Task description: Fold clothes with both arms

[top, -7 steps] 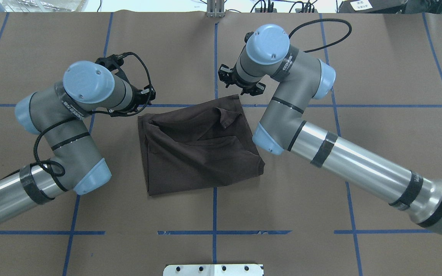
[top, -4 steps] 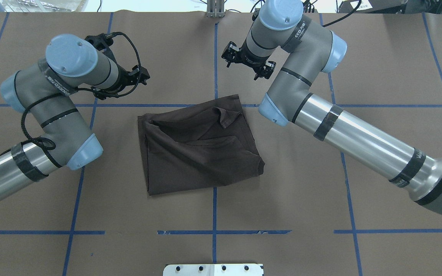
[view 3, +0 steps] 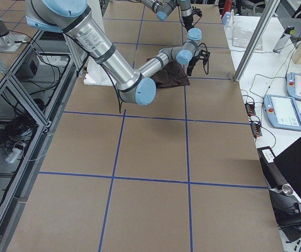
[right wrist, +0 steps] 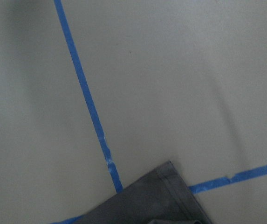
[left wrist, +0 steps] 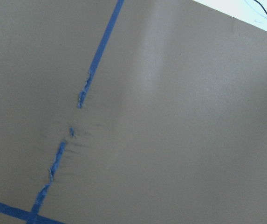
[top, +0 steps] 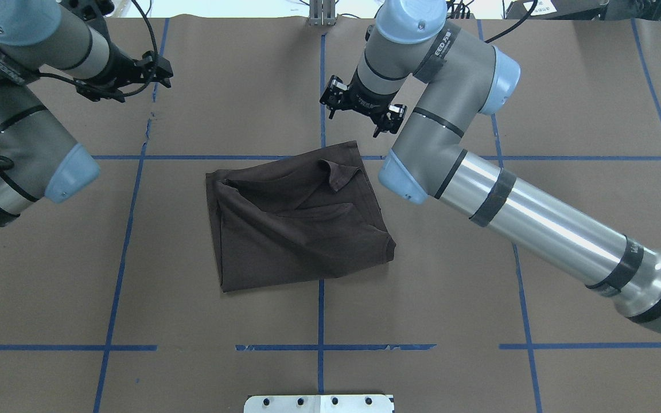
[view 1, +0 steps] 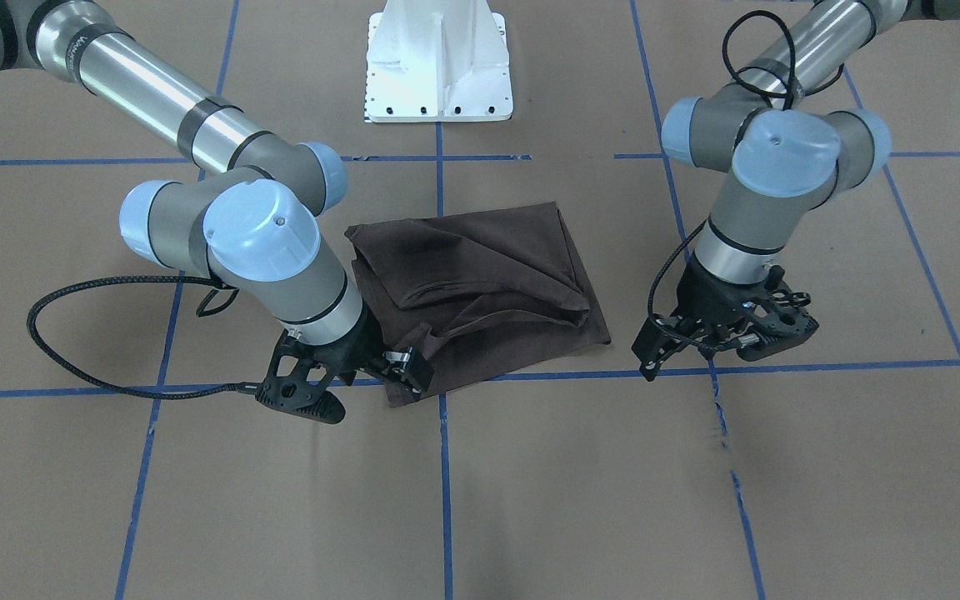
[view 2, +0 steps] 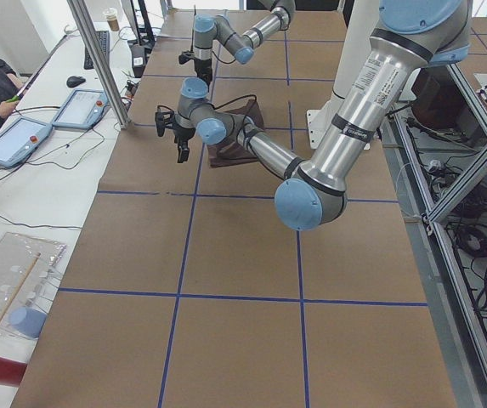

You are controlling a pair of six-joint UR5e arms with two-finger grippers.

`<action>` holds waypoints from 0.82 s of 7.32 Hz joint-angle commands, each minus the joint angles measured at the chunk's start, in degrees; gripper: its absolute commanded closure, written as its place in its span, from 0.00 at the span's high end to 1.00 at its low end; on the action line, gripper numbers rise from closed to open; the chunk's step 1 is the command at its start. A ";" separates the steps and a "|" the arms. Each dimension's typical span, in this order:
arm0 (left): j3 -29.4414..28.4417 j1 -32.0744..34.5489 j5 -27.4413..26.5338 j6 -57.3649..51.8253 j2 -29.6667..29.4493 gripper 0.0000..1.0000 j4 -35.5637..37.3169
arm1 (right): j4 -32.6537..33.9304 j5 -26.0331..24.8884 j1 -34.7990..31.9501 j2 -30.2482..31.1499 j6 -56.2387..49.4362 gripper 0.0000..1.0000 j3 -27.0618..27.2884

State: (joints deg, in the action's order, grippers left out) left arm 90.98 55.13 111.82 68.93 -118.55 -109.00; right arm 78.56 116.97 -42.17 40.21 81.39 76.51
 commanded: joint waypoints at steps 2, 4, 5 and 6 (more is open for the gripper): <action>0.08 4.54 1.12 -7.49 2.09 1.00 0.37 | 13.98 -14.17 9.71 -1.01 -14.89 1.00 3.47; 0.08 5.60 1.38 -8.20 2.18 1.00 0.46 | 13.47 -17.21 12.29 -1.89 -18.09 1.00 2.68; 0.16 5.69 1.38 -8.20 2.10 1.00 1.07 | 13.12 -17.30 12.29 -2.59 -18.54 1.00 0.59; 0.16 5.95 1.47 -8.20 2.10 1.00 1.77 | 8.15 -17.91 12.11 -4.16 -19.77 1.00 -3.69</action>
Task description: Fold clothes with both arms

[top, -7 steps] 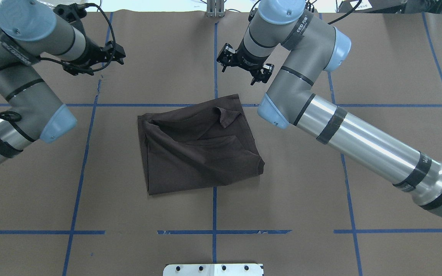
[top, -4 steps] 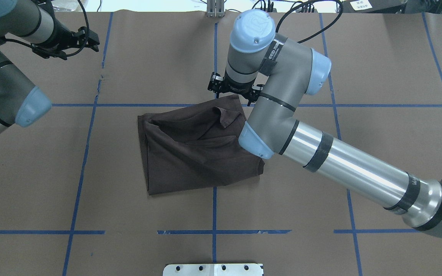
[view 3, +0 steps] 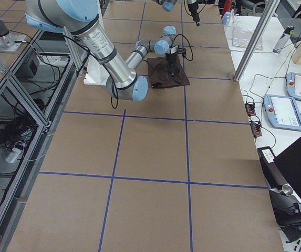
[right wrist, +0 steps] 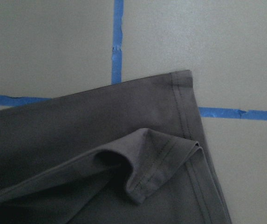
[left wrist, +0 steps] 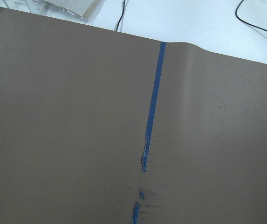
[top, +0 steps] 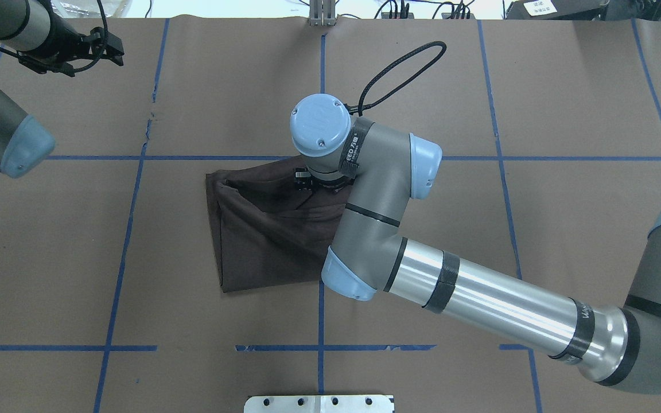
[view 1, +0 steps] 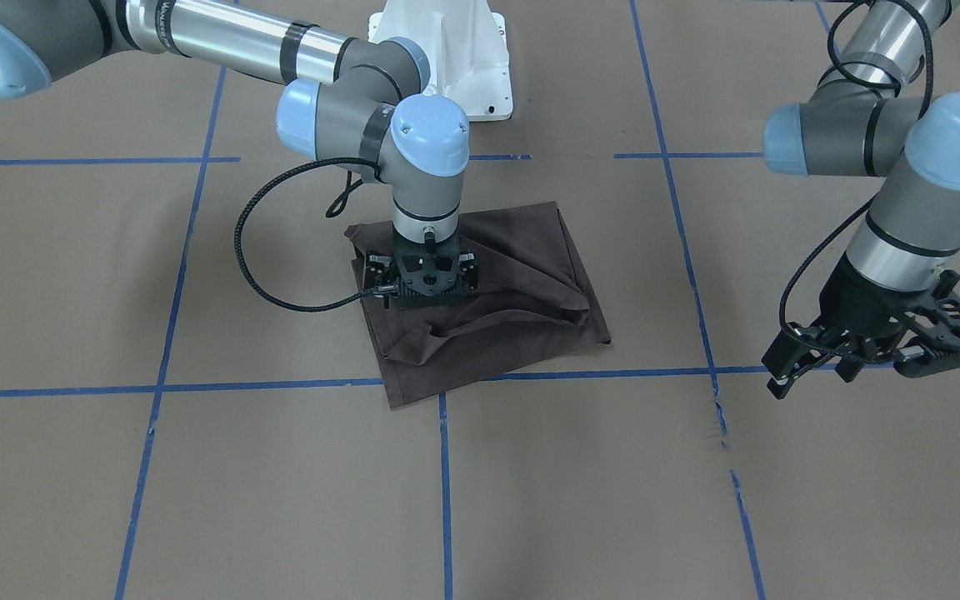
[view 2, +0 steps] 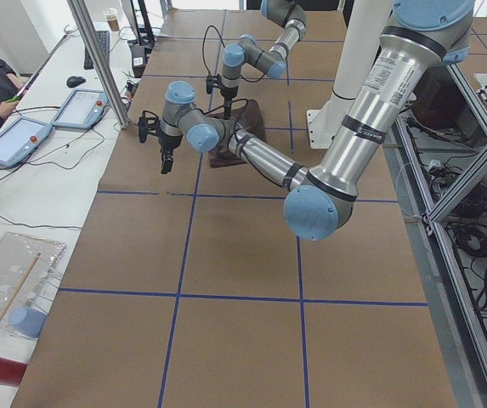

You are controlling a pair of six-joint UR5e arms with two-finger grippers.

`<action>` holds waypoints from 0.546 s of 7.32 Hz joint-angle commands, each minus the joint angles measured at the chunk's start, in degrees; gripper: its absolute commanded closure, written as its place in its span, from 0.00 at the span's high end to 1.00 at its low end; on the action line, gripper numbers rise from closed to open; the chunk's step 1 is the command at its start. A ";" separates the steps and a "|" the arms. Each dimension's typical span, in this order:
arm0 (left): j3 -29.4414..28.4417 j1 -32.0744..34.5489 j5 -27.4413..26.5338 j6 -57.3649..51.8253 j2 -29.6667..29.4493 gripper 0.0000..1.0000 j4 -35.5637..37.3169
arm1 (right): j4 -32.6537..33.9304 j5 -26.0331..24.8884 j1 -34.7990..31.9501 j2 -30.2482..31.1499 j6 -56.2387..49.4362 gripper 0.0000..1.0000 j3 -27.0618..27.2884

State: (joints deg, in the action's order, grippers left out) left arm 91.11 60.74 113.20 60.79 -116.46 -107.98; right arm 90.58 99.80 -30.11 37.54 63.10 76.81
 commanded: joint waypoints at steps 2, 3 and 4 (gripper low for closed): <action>0.03 0.43 0.18 -0.06 0.00 1.00 0.93 | -12.08 -1.88 -1.52 -4.91 -3.06 1.00 -12.97; 0.03 0.52 0.18 -0.06 0.00 1.00 0.93 | -13.92 -5.11 -2.23 -6.50 -4.90 1.00 -16.49; 0.03 0.52 0.18 -0.06 0.00 1.00 0.93 | -17.59 -5.66 -3.80 -7.65 -6.48 1.00 -20.70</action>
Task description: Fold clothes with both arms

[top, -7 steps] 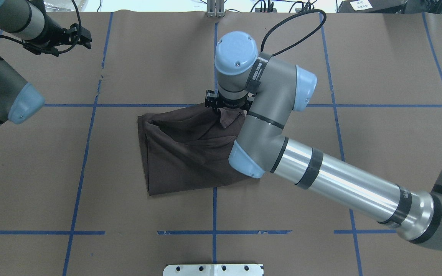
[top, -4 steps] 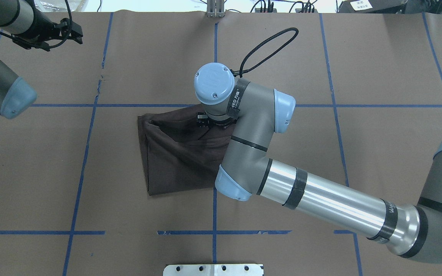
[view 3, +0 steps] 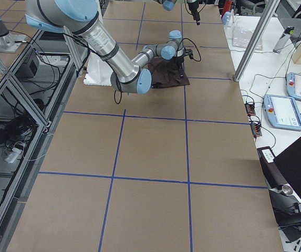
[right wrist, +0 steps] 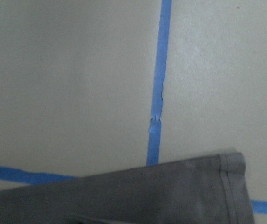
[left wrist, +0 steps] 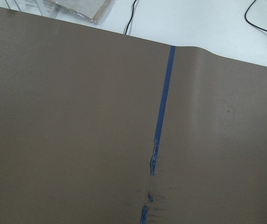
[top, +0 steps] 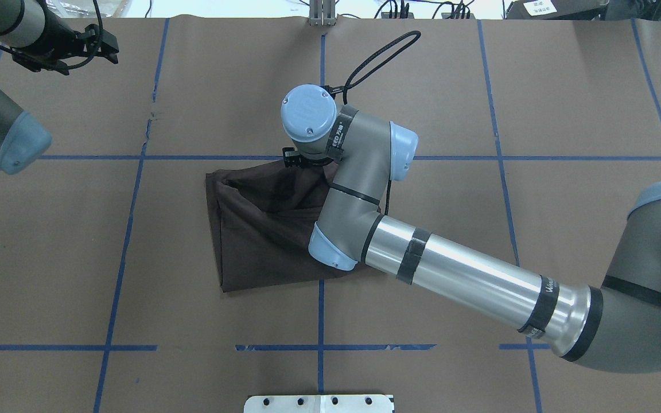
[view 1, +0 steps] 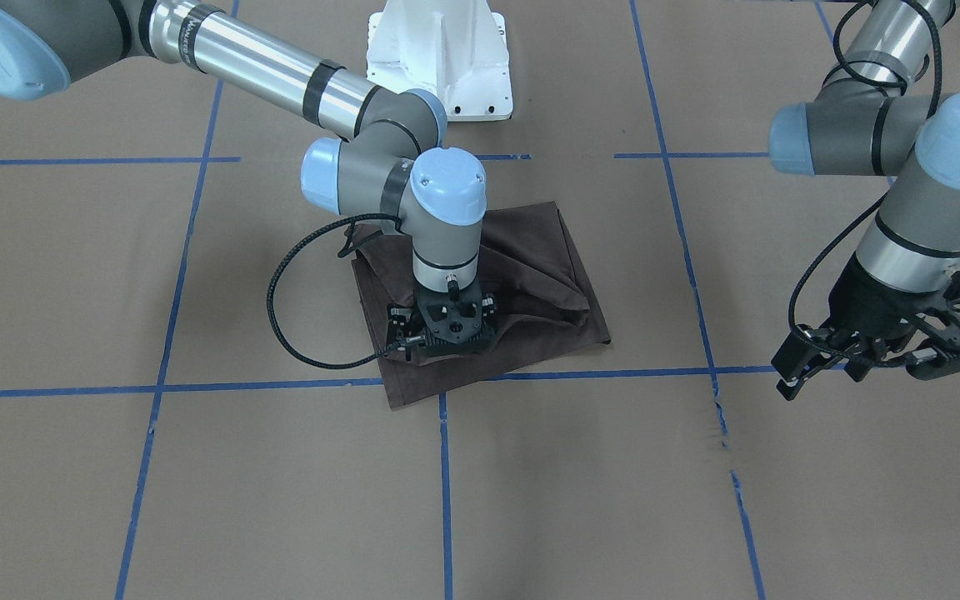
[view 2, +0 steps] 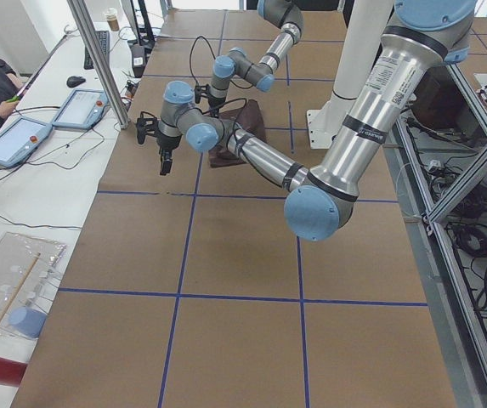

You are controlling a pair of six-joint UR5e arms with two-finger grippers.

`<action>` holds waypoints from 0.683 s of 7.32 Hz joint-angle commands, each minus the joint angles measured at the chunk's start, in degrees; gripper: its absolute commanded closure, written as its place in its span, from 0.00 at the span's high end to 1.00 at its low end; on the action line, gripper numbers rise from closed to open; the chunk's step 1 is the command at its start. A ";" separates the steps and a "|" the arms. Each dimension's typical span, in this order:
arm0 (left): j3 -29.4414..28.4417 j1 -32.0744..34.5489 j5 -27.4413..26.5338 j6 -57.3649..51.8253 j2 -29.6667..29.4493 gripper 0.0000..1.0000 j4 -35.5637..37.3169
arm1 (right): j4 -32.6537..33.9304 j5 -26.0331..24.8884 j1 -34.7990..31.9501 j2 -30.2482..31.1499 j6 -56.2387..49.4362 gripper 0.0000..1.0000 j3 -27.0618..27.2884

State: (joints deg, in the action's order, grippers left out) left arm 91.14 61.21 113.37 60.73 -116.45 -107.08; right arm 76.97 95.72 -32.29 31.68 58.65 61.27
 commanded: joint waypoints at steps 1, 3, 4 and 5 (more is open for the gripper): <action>0.00 0.40 0.00 0.00 0.00 1.00 0.03 | -5.59 -1.59 -3.20 -2.49 -3.52 1.00 -6.76; -0.09 1.10 0.00 0.00 0.00 1.00 0.12 | -5.60 -1.59 -4.44 -3.46 -5.63 1.00 -6.60; -0.09 1.36 0.70 0.00 -0.09 1.00 0.46 | -5.17 -0.02 -4.45 -4.16 -5.12 1.00 -6.08; 0.00 1.45 1.06 0.00 -0.18 1.00 0.47 | -2.99 5.39 -4.27 -3.21 -4.77 1.00 -4.16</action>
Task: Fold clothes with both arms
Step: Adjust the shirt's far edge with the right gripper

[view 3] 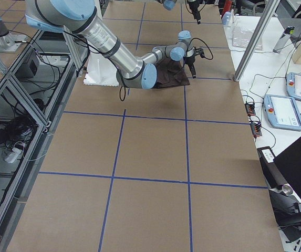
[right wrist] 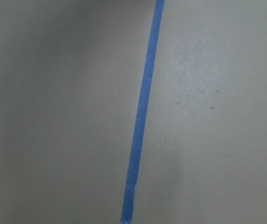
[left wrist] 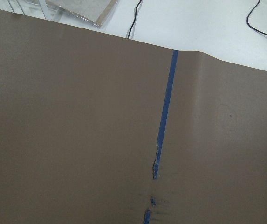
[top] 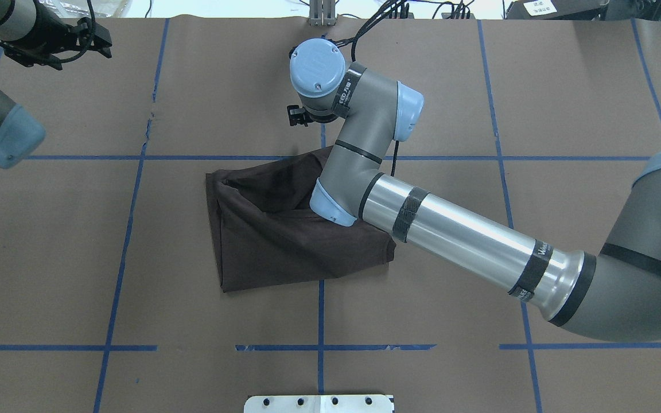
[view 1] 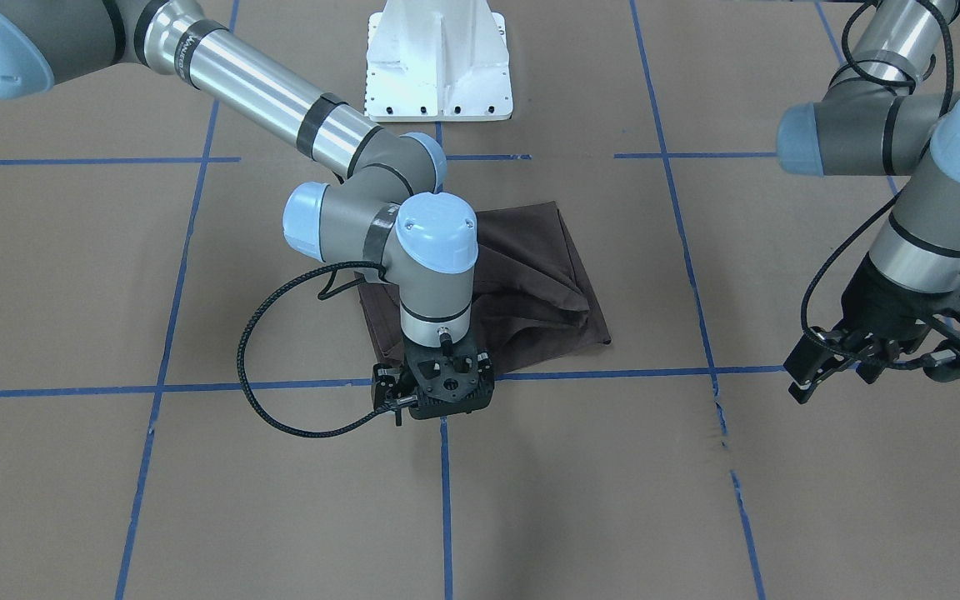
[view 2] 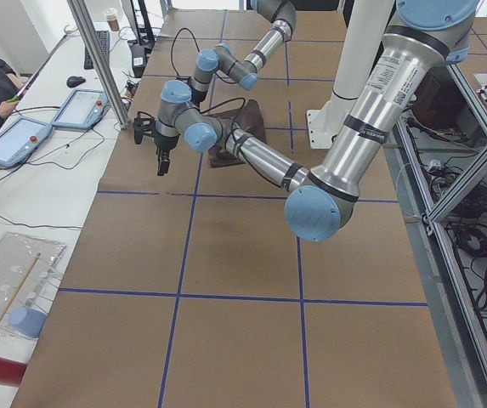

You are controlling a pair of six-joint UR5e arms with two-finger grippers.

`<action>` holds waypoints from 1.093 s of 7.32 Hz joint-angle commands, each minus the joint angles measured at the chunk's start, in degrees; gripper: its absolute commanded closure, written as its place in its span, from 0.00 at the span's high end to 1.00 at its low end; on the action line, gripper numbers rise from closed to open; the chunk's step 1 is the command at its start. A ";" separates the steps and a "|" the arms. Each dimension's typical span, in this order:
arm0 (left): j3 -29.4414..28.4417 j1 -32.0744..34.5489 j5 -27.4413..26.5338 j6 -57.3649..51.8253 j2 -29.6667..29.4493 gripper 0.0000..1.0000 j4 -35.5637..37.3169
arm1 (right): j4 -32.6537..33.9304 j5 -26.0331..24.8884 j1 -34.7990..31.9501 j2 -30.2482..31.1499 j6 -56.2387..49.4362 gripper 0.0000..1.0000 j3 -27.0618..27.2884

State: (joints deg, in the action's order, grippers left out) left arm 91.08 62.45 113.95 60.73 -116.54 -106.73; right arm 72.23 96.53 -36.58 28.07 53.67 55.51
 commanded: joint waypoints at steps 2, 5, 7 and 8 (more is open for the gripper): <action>-0.03 0.22 0.66 0.00 -0.09 1.00 0.11 | 12.79 11.09 0.19 0.31 0.03 1.00 5.55; -0.03 0.30 1.54 0.00 0.00 1.00 0.11 | 16.89 12.19 1.77 1.89 -0.94 1.00 5.13; 0.15 0.39 2.59 0.09 0.00 1.00 0.03 | 16.89 11.75 1.60 2.60 -2.51 1.00 4.70; 0.41 0.39 2.94 0.09 0.09 1.00 0.03 | 16.89 10.53 1.34 2.60 -3.39 1.00 4.69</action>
State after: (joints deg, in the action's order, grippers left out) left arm 91.28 62.82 116.27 60.79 -116.51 -106.67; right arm 89.07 108.09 -35.03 30.52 51.31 60.28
